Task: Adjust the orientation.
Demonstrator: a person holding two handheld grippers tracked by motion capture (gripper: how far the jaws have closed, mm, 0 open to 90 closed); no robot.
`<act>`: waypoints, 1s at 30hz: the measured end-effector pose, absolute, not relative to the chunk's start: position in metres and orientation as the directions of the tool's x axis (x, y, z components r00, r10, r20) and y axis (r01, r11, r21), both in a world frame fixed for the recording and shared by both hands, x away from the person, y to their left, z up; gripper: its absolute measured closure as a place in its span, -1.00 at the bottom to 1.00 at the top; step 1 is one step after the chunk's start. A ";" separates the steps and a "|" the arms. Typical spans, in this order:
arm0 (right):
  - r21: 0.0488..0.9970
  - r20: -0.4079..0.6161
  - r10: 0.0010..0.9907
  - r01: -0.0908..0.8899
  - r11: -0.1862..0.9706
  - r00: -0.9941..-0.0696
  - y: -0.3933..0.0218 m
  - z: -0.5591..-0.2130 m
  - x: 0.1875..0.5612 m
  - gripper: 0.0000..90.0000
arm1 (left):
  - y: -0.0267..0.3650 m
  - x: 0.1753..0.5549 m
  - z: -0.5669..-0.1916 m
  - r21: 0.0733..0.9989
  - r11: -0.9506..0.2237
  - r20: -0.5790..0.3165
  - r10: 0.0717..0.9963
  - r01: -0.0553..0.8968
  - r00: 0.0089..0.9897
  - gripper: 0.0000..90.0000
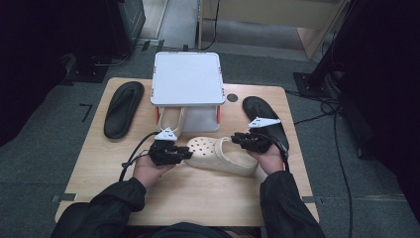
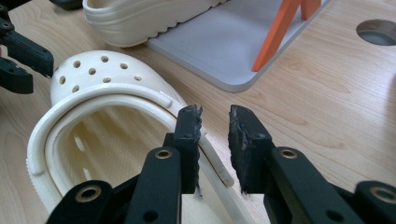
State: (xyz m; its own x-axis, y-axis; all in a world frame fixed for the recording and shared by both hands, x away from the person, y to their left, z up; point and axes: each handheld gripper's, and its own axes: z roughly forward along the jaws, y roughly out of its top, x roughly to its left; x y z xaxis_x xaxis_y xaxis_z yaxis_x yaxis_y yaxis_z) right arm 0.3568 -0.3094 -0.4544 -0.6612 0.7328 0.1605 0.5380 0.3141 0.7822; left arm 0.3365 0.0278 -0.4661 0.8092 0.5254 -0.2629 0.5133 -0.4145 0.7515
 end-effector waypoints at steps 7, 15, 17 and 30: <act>0.799 0.157 0.737 0.523 0.296 -0.658 -0.312 -0.454 0.357 0.59 | 0.021 0.328 -0.470 0.732 -0.464 -0.240 0.510 0.499 0.826 0.55; 0.774 0.136 0.755 0.544 0.323 -0.642 -0.306 -0.458 0.364 0.71 | 0.023 0.332 -0.473 0.746 -0.441 -0.238 0.524 0.499 0.818 0.60; 0.767 0.131 0.745 0.543 0.342 -0.654 -0.305 -0.459 0.362 0.73 | 0.024 0.333 -0.473 0.749 -0.431 -0.237 0.535 0.503 0.811 0.59; 0.754 0.185 0.720 0.566 0.333 -0.669 -0.295 -0.466 0.334 0.72 | 0.023 0.350 -0.477 0.749 -0.399 -0.241 0.580 0.529 0.779 0.47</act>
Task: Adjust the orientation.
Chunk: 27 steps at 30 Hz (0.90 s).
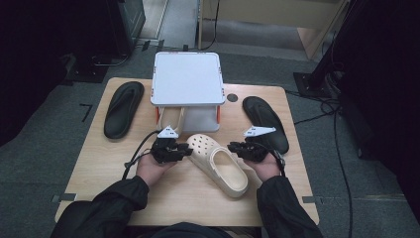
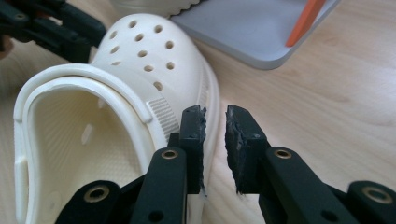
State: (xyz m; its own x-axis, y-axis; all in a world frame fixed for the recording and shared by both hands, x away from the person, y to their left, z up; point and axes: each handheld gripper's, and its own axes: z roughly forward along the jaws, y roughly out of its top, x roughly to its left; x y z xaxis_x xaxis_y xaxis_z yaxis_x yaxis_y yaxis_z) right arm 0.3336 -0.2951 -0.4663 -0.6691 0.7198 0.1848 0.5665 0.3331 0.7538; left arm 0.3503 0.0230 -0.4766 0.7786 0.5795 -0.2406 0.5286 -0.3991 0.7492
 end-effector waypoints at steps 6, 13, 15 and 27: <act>0.756 0.205 0.696 0.563 0.334 -0.688 -0.283 -0.467 0.323 0.74 | 0.020 0.359 -0.478 0.743 -0.385 -0.270 0.576 0.548 0.772 0.47; 0.760 0.228 0.681 0.564 0.323 -0.696 -0.276 -0.469 0.313 0.76 | 0.019 0.366 -0.479 0.746 -0.372 -0.273 0.586 0.553 0.763 0.49; 0.762 0.221 0.677 0.558 0.329 -0.702 -0.273 -0.469 0.310 0.76 | 0.020 0.368 -0.479 0.744 -0.369 -0.280 0.585 0.557 0.761 0.49; 0.759 0.221 0.667 0.555 0.341 -0.711 -0.273 -0.466 0.308 0.56 | 0.021 0.378 -0.477 0.734 -0.377 -0.295 0.572 0.565 0.765 0.42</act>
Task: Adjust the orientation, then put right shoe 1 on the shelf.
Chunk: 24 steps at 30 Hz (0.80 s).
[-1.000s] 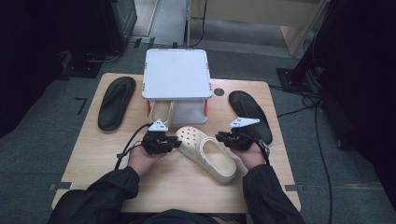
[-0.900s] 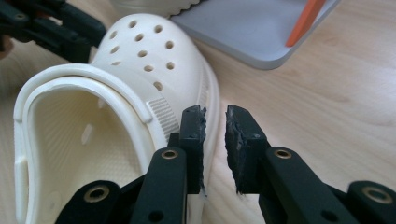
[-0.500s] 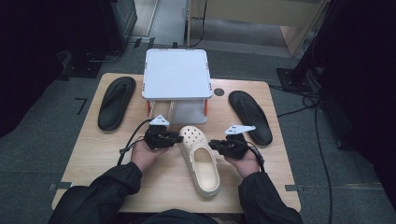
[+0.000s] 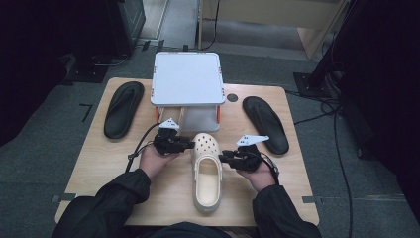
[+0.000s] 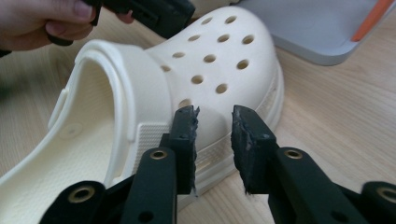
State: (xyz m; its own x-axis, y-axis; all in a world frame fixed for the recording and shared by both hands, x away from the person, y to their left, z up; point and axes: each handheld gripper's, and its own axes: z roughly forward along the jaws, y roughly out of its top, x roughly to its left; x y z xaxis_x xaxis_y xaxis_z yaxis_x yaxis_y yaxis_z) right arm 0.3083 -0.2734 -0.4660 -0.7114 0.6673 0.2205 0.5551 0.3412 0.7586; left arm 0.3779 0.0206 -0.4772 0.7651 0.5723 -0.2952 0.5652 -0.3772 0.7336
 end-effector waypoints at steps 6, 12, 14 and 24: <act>0.821 0.230 0.645 0.501 0.273 -0.729 -0.282 -0.442 0.302 0.35 | 0.033 0.378 -0.465 0.752 -0.329 -0.323 0.572 0.572 0.754 0.35; 0.832 0.210 0.588 0.459 0.312 -0.781 -0.266 -0.439 0.289 0.15 | 0.041 0.378 -0.451 0.749 -0.340 -0.323 0.563 0.569 0.761 0.29; 0.824 0.210 0.577 0.461 0.331 -0.789 -0.260 -0.441 0.287 0.11 | 0.045 0.378 -0.448 0.745 -0.339 -0.333 0.558 0.575 0.760 0.29; 0.791 0.117 0.585 0.432 0.434 -0.802 -0.243 -0.458 0.288 -0.05 | 0.062 0.377 -0.428 0.757 -0.337 -0.312 0.566 0.559 0.763 0.25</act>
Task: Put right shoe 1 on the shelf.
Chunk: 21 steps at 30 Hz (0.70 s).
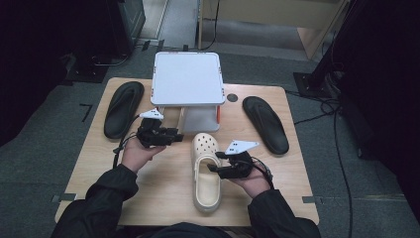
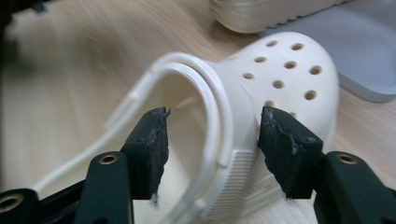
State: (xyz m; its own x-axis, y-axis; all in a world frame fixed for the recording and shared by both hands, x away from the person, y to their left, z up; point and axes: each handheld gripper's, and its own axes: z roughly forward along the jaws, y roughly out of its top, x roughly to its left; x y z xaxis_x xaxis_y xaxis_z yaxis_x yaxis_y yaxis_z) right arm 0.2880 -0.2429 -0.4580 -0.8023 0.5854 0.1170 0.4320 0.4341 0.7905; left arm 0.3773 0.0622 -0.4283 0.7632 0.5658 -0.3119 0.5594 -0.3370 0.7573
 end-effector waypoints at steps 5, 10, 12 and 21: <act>0.788 0.044 0.618 0.408 0.461 -0.785 -0.241 -0.464 0.290 0.04 | 0.070 0.381 -0.422 0.762 -0.326 -0.315 0.568 0.560 0.760 0.25; 0.789 0.023 0.641 0.408 0.460 -0.767 -0.238 -0.466 0.290 0.10 | 0.076 0.383 -0.416 0.769 -0.318 -0.310 0.574 0.555 0.758 0.24; 0.789 0.019 0.656 0.414 0.453 -0.754 -0.237 -0.466 0.291 0.18 | 0.078 0.384 -0.413 0.773 -0.319 -0.301 0.575 0.548 0.761 0.23; 0.795 -0.027 0.716 0.420 0.439 -0.698 -0.239 -0.455 0.298 0.60 | 0.088 0.391 -0.398 0.792 -0.303 -0.284 0.586 0.530 0.759 0.26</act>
